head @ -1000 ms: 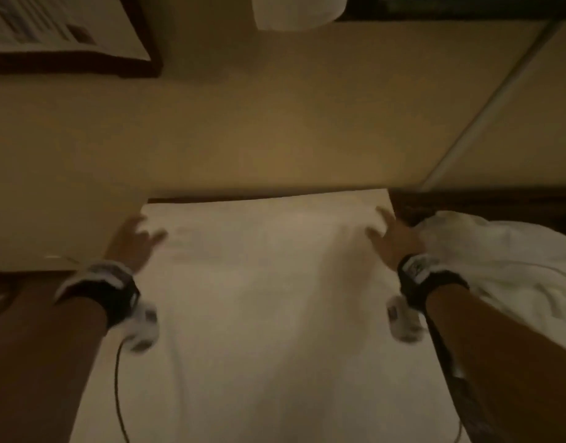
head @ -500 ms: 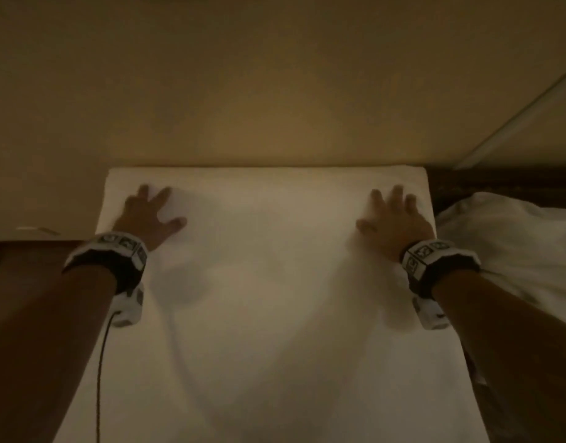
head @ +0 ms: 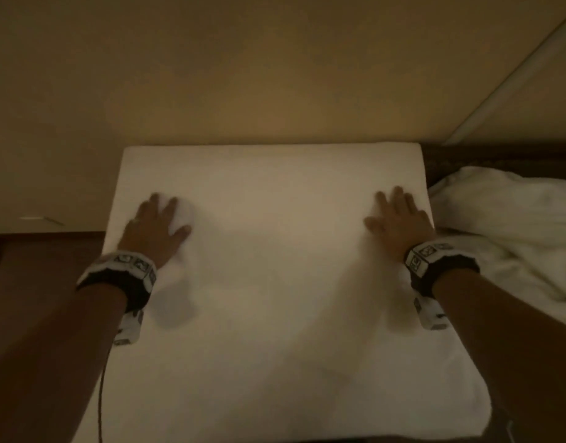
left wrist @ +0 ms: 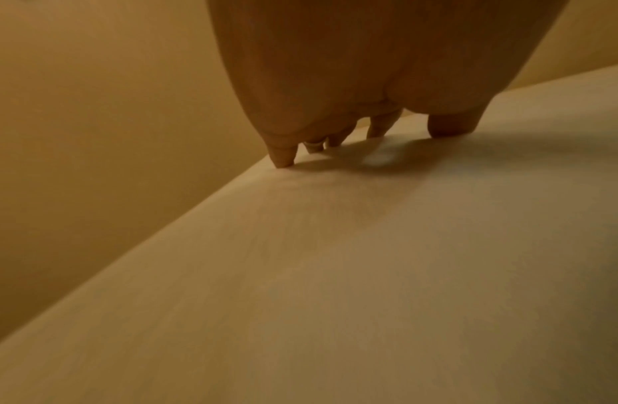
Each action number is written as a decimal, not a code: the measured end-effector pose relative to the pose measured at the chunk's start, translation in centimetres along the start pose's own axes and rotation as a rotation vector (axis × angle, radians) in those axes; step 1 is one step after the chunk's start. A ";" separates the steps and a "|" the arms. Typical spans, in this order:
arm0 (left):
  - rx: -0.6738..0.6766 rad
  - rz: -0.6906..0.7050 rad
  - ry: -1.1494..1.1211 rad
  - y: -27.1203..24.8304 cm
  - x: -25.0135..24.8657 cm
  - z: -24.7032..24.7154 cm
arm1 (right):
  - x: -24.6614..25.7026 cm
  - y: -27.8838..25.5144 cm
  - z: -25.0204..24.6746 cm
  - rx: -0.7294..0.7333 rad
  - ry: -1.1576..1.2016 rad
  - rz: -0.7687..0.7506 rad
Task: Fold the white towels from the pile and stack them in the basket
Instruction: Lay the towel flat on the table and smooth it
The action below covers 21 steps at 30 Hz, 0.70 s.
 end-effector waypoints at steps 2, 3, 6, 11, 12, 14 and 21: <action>0.029 0.018 0.027 -4.1 0.3 1.4 | -0.6 -3.6 1.5 0.011 0.003 0.014; 0.041 0.018 0.034 -6.0 0.6 2.2 | -0.6 -5.6 1.9 0.015 0.008 0.019; 0.059 0.019 0.078 -11.0 1.6 4.1 | -1.6 -9.9 4.8 0.073 -0.001 0.032; 0.118 0.009 0.113 -16.9 3.1 7.0 | -2.0 -16.5 8.0 0.150 0.005 0.039; 0.132 0.005 0.116 -17.6 3.2 7.3 | -2.0 -17.6 8.4 0.160 0.010 0.039; 0.160 -0.001 0.113 -18.1 3.2 7.6 | -1.9 -19.0 8.8 0.196 0.012 0.052; 0.252 -0.010 0.108 -13.6 2.6 6.2 | -1.6 -14.4 6.4 0.253 -0.032 0.065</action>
Point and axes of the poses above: each hand's wrist, its own y-axis towards the middle knuckle, its own z-axis out of the palm, x = y × z, the point moved 9 cm from there along y, towards the middle knuckle, and after that the axes turned 3 degrees about z, right-handed, at the moved point
